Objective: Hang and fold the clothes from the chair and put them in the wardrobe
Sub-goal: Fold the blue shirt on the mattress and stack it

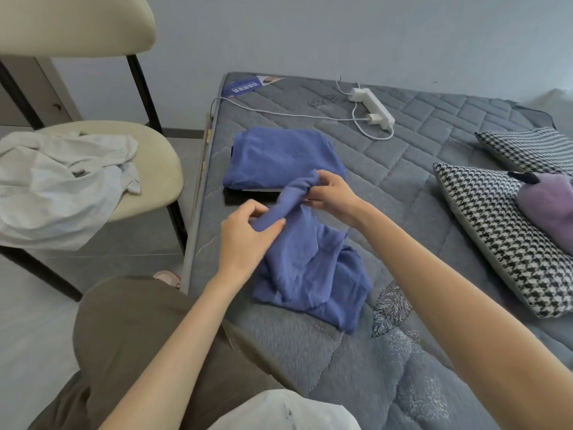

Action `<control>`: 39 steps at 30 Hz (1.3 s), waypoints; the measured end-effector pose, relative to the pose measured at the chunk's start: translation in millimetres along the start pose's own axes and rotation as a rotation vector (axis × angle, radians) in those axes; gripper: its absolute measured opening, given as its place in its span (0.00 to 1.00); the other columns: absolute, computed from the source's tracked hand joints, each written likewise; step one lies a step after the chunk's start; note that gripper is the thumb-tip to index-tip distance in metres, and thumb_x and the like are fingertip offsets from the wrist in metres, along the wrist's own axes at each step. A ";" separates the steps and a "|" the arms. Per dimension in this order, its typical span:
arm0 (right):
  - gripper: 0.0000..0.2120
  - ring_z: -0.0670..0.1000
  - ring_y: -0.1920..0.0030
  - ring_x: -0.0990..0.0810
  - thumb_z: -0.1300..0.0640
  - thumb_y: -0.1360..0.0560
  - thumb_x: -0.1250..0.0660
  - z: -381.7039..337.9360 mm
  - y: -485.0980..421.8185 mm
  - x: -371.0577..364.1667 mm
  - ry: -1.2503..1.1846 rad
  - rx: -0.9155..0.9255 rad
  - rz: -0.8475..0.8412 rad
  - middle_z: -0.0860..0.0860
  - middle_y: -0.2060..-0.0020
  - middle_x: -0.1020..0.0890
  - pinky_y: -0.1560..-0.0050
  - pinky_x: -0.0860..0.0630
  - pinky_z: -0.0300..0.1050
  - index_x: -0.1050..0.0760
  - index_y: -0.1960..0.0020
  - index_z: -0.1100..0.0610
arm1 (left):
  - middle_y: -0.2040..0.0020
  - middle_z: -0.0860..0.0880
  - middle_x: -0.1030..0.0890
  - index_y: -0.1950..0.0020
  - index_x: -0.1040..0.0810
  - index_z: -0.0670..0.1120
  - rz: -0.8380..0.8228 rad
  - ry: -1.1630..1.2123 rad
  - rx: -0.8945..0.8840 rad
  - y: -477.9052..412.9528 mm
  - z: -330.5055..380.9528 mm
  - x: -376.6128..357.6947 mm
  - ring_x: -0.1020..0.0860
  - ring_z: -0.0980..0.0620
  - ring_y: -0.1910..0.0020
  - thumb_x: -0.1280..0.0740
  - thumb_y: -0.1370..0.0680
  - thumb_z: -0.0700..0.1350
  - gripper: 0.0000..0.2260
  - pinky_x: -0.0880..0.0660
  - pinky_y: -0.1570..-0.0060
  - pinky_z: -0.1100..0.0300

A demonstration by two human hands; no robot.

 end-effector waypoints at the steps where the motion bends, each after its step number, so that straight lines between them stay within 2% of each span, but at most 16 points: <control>1: 0.15 0.50 0.57 0.21 0.77 0.26 0.42 4.7 5.4 11.6 -0.014 -0.003 0.028 0.54 0.59 0.23 0.55 0.20 0.41 0.30 0.56 0.57 | 0.65 0.55 0.22 0.60 0.24 0.47 -0.058 0.012 0.008 5.0 3.5 -15.0 0.26 0.65 0.67 0.26 0.30 0.44 0.08 0.32 0.66 0.74; 6: 0.18 0.49 0.65 0.26 0.79 0.27 0.51 44.6 45.3 70.3 0.007 -0.055 0.183 0.55 0.63 0.26 0.69 0.26 0.35 0.30 0.57 0.59 | 0.66 0.57 0.22 0.63 0.24 0.49 -0.437 -0.030 -0.009 48.5 7.5 -104.5 0.26 0.63 0.67 0.26 0.30 0.42 0.07 0.31 0.64 0.69; 10: 0.19 0.51 0.66 0.28 0.78 0.27 0.51 90.8 73.6 102.9 0.021 -0.168 0.257 0.55 0.66 0.26 0.73 0.30 0.35 0.30 0.60 0.58 | 0.62 0.55 0.20 0.59 0.21 0.45 -0.624 -0.143 -0.022 82.2 -7.1 -155.0 0.25 0.58 0.64 0.29 0.29 0.41 0.02 0.27 0.58 0.59; 15: 0.09 0.51 0.69 0.30 0.66 0.20 0.46 135.0 97.1 124.5 -0.133 -0.323 0.482 0.55 0.64 0.26 0.72 0.33 0.41 0.29 0.51 0.57 | 0.47 0.50 0.18 0.44 0.22 0.43 -0.784 -0.066 0.037 107.4 -19.9 -185.8 0.21 0.55 0.49 0.34 0.23 0.39 0.08 0.25 0.45 0.59; 18: 0.08 0.49 0.71 0.34 0.53 0.18 0.44 139.0 101.7 117.0 -0.209 -0.322 0.540 0.53 0.66 0.31 0.76 0.36 0.39 0.33 0.54 0.56 | 0.50 0.51 0.17 0.48 0.19 0.45 -0.689 0.011 0.011 99.4 -10.0 -176.4 0.20 0.56 0.52 0.38 0.22 0.36 0.09 0.25 0.46 0.59; 19: 0.08 0.49 0.68 0.31 0.51 0.19 0.40 137.6 102.7 112.6 -0.185 -0.325 0.537 0.52 0.64 0.29 0.74 0.34 0.39 0.34 0.51 0.56 | 0.53 0.51 0.17 0.51 0.19 0.46 -0.588 0.013 -0.028 91.2 -7.1 -166.2 0.20 0.55 0.53 0.38 0.22 0.36 0.09 0.25 0.47 0.57; 21: 0.16 0.52 0.57 0.25 0.53 0.23 0.34 138.5 104.2 107.1 -0.078 -0.339 0.532 0.52 0.55 0.27 0.62 0.28 0.43 0.36 0.40 0.57 | 0.53 0.53 0.18 0.52 0.20 0.47 -0.349 -0.076 -0.143 74.7 -3.0 -140.4 0.22 0.53 0.52 0.39 0.23 0.37 0.09 0.27 0.46 0.56; 23: 0.21 0.54 0.49 0.26 0.56 0.22 0.35 136.2 109.6 104.6 0.045 -0.322 0.556 0.54 0.48 0.27 0.53 0.30 0.46 0.40 0.34 0.57 | 0.42 0.53 0.21 0.43 0.21 0.49 -0.217 -0.245 -0.209 63.9 -6.7 -123.6 0.26 0.52 0.42 0.40 0.22 0.41 0.12 0.32 0.40 0.56; 24: 0.22 0.55 0.49 0.27 0.58 0.22 0.36 134.5 112.9 104.1 0.085 -0.300 0.581 0.54 0.47 0.27 0.52 0.31 0.46 0.41 0.33 0.56 | 0.34 0.53 0.26 0.36 0.24 0.50 -0.253 -0.340 -0.205 60.7 -13.4 -124.7 0.31 0.51 0.34 0.41 0.20 0.43 0.14 0.35 0.36 0.55; 26: 0.22 0.56 0.49 0.25 0.61 0.22 0.38 134.3 117.8 102.0 0.113 -0.264 0.616 0.58 0.43 0.25 0.53 0.31 0.46 0.42 0.31 0.55 | 0.22 0.53 0.43 0.25 0.38 0.54 -0.462 -0.563 -0.191 62.1 -36.2 -139.6 0.46 0.48 0.24 0.46 0.17 0.48 0.20 0.45 0.28 0.50; 29: 0.24 0.61 0.38 0.31 0.64 0.22 0.39 134.1 122.0 99.4 0.295 -0.259 0.653 0.61 0.33 0.33 0.43 0.32 0.51 0.43 0.29 0.56 | 0.22 0.57 0.62 0.22 0.56 0.58 -0.706 -0.763 -0.181 79.2 -67.0 -155.4 0.62 0.47 0.23 0.53 0.16 0.54 0.24 0.56 0.26 0.41; 31: 0.25 0.61 0.34 0.37 0.64 0.23 0.40 114.1 127.4 99.7 0.594 -0.165 0.737 0.59 0.31 0.36 0.37 0.36 0.54 0.40 0.28 0.57 | 0.23 0.57 0.65 0.22 0.60 0.57 -0.714 -0.755 -0.172 83.4 -72.5 -155.5 0.64 0.47 0.23 0.55 0.17 0.55 0.24 0.59 0.26 0.41; 32: 0.23 0.61 0.33 0.38 0.64 0.22 0.40 98.4 128.6 94.4 0.727 -0.034 0.765 0.58 0.30 0.35 0.35 0.36 0.54 0.37 0.28 0.58 | 0.23 0.57 0.66 0.23 0.61 0.57 -0.703 -0.732 -0.168 83.4 -74.3 -155.0 0.65 0.48 0.24 0.55 0.17 0.55 0.24 0.60 0.26 0.43; 35: 0.20 0.57 0.30 0.35 0.58 0.20 0.45 73.5 120.0 55.3 0.947 0.323 0.579 0.54 0.29 0.31 0.29 0.39 0.55 0.31 0.29 0.56 | 0.25 0.60 0.67 0.24 0.64 0.55 -0.641 -0.619 -0.181 80.4 -73.1 -150.4 0.67 0.54 0.25 0.60 0.19 0.60 0.26 0.61 0.26 0.49; 37: 0.24 0.55 0.26 0.38 0.50 0.20 0.54 85.3 111.8 32.0 1.056 0.323 0.394 0.51 0.27 0.33 0.26 0.47 0.55 0.33 0.27 0.51 | 0.26 0.60 0.67 0.24 0.64 0.52 -0.609 -0.553 -0.167 78.7 -74.7 -147.2 0.66 0.58 0.26 0.56 0.18 0.57 0.26 0.61 0.26 0.53; 39: 0.29 0.56 0.23 0.45 0.44 0.22 0.61 105.8 107.0 26.2 1.141 0.196 0.325 0.50 0.24 0.39 0.25 0.53 0.58 0.40 0.24 0.45 | 0.27 0.59 0.66 0.23 0.62 0.49 -0.595 -0.536 -0.135 77.9 -79.9 -144.1 0.65 0.57 0.25 0.52 0.16 0.52 0.26 0.62 0.26 0.56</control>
Point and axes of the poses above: each hand's wrist, its own y-axis away from the middle knuckle, its own x-axis out of the back of the hand, z = x × y, the point moved 9 cm from there along -y, towards the middle knuckle
